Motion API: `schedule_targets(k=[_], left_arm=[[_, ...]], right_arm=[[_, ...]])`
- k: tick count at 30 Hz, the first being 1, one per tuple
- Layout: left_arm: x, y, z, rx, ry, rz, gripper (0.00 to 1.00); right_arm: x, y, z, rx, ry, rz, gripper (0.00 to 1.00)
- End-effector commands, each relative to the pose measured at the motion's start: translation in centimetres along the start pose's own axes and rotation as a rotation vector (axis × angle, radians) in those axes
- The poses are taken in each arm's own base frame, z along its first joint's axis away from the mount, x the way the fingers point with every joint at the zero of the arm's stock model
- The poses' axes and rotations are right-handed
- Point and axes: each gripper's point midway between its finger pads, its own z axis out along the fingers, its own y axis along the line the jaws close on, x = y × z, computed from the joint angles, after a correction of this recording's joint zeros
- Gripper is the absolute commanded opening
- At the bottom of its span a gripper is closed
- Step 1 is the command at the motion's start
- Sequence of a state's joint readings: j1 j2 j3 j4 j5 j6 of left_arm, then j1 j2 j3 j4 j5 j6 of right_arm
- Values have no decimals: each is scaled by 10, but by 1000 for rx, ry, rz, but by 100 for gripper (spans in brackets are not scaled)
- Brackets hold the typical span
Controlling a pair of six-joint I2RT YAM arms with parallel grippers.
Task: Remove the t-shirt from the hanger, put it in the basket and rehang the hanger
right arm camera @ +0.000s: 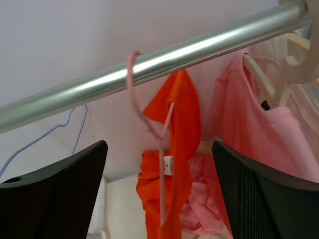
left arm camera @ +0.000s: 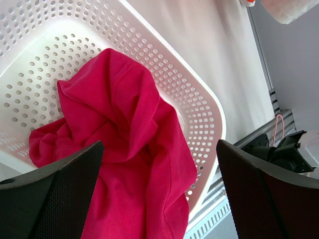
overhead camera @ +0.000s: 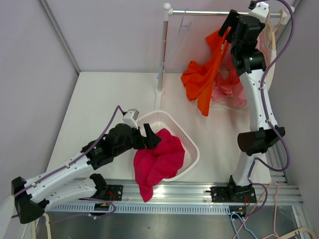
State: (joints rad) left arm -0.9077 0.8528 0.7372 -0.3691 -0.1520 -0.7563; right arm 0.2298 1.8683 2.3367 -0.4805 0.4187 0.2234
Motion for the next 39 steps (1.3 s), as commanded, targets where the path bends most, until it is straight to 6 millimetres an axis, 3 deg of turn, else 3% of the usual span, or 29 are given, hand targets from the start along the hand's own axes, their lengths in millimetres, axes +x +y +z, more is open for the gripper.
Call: schedule_targets(k=[1,3,8,11,12,14,15,16,20,23,28,32,33,36,37,39], left_arm=[[-12,-12,-8,50,-41,21,100],[-12,-10,-8,44,-44,27,99],[-14,-10,-10,38,-48,30,99],[-14,-8,-10,30,-49,34,99],[-14,-7,-10,29,-50,37,100],[-14,-6,-10,21,-51,38,100],[-13,-6,-10,22,-50,39,100],[-13,-7,-10,26,-50,38,99],[-13,-17,-9,85,-39,69,99],[-12,-33,-8,154,-19,100,99],[-18,-49,-13,210,-54,176,99],[-23,-60,-17,215,-99,267,100],[-24,-61,-16,212,-103,280,100],[-27,-72,-14,231,-129,336,99],[-29,-87,-14,273,-157,355,100],[-24,-108,-16,338,-205,480,99]], right_arm=[[7,-7,15,24,17,8,90],[4,-8,20,22,10,8,89],[29,-14,47,-14,71,56,85],[40,-17,53,-5,85,49,75],[43,-17,55,-3,87,48,60],[47,-23,57,25,90,39,42],[48,-24,57,30,91,34,16],[48,-26,58,39,90,32,2],[27,-10,49,-56,39,29,0],[-18,5,28,-138,-43,61,0],[-69,25,-14,-227,-123,44,0],[-72,23,-35,-230,-110,23,0],[-56,20,-33,-220,-71,15,0],[-48,10,-48,-193,-26,49,0],[-24,5,-49,-171,49,49,0],[-16,-4,-65,-116,95,133,0]])
